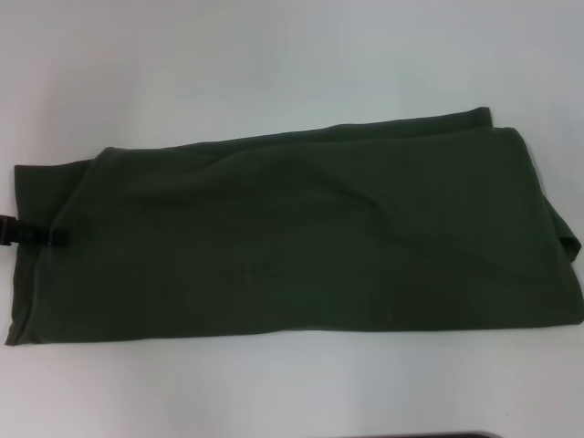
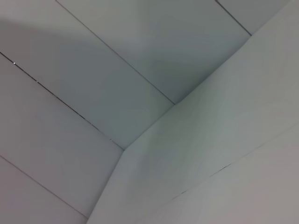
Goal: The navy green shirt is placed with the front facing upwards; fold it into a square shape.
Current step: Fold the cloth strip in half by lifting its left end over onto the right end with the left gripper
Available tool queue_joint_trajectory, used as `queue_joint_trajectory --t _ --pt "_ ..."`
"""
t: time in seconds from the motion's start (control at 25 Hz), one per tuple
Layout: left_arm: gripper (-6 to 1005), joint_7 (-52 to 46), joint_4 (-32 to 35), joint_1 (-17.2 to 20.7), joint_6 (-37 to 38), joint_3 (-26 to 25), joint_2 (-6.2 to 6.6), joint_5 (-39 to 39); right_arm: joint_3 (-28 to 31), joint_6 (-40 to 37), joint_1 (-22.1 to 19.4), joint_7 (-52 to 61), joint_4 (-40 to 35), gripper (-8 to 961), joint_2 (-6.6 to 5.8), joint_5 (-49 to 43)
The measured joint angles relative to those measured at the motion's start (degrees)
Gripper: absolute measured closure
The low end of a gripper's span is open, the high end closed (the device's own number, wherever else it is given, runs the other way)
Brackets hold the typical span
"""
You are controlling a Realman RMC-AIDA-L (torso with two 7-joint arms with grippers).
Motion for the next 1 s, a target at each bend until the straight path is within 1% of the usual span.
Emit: queue_joint_trajectory --t 0.8,1.0 --pt "151 0.07 0.3 0.1 0.28 -0.05 0.0 0.93 0.0 -0.25 -0.09 0.0 0.0 19 0.0 0.01" --pt "151 0.07 0.02 -0.06 0.34 1.11 -0.09 1.18 0.0 -0.26 -0.09 0.0 0.0 19 0.0 0.01"
